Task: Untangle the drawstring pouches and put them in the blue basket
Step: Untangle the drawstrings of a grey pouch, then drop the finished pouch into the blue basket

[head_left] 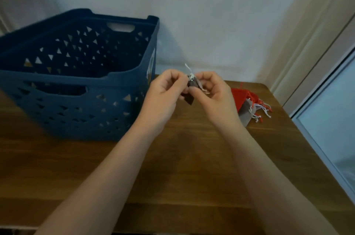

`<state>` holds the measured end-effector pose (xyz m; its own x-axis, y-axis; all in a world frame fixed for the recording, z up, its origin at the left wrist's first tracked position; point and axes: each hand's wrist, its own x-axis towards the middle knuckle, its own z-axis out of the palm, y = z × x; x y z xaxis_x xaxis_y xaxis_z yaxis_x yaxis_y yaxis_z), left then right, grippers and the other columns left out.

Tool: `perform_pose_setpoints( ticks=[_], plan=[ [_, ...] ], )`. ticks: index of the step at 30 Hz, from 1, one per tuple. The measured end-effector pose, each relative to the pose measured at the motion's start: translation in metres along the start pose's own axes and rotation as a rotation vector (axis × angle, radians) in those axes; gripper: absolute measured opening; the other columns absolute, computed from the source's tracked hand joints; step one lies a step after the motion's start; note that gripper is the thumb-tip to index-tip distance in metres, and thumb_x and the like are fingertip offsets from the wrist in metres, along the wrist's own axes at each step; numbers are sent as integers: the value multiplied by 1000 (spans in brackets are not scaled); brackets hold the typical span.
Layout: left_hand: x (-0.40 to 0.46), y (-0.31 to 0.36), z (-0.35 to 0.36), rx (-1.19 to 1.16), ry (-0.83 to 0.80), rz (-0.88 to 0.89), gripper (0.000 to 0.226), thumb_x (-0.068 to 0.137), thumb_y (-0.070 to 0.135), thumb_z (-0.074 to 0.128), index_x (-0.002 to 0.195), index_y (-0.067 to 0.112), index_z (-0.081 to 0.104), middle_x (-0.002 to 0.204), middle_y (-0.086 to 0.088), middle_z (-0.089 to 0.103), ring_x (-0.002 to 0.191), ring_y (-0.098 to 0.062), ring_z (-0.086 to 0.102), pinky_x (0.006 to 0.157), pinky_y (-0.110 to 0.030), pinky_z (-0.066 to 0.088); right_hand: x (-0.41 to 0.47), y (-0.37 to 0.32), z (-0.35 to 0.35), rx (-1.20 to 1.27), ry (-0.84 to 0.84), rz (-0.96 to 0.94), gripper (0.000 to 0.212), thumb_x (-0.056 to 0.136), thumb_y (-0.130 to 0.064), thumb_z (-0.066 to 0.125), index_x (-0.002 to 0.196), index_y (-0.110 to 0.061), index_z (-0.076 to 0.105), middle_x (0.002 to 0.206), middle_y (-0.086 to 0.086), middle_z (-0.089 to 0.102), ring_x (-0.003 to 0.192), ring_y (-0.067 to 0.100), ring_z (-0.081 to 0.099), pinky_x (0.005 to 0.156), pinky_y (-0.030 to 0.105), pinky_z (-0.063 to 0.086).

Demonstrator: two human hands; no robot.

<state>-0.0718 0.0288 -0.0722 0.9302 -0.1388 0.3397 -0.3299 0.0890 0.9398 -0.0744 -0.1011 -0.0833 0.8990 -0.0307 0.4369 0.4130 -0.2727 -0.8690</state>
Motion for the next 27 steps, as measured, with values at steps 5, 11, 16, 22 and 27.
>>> perform_pose_setpoints(
  ticks=[5, 11, 16, 22, 27],
  plan=[
    [-1, 41, -22, -37, 102, 251, 14, 95, 6, 48, 95, 20, 50, 77, 6, 56, 66, -6, 56, 57, -20, 47, 37, -50, 29, 57, 34, -89, 19, 88, -6, 59, 94, -23, 55, 88, -4, 64, 81, 11, 63, 71, 26, 53],
    [-2, 74, -46, 11, 159, 310, 15, 94, 7, 47, 90, 21, 52, 64, 7, 57, 60, -14, 57, 56, -26, 48, 70, -98, 74, -185, -161, -218, 10, 88, -9, 49, 88, -16, 56, 83, 2, 60, 76, 15, 58, 66, 20, 47],
    [-6, 80, -55, 84, 111, 217, 17, 94, 9, 48, 83, 20, 55, 61, 8, 61, 62, -18, 61, 66, -36, 54, 70, -106, 74, -582, -427, -196, 21, 91, -5, 47, 73, -11, 56, 73, 3, 59, 70, 13, 54, 67, 17, 42],
    [-11, 67, -32, 88, -59, 106, 18, 94, 7, 48, 79, 11, 57, 66, 0, 59, 56, -13, 58, 54, -23, 50, 50, -56, 36, -516, -113, -148, 16, 88, -10, 51, 90, -24, 60, 90, -12, 58, 86, 8, 54, 73, 7, 39],
    [-5, 25, -4, 142, -118, -85, 11, 95, 8, 46, 90, 16, 51, 71, -1, 58, 58, -13, 58, 58, -26, 49, 22, 8, -19, -469, 42, 195, 32, 87, 0, 43, 97, -20, 64, 111, 5, 62, 73, 11, 55, 56, 12, 42]
  ],
)
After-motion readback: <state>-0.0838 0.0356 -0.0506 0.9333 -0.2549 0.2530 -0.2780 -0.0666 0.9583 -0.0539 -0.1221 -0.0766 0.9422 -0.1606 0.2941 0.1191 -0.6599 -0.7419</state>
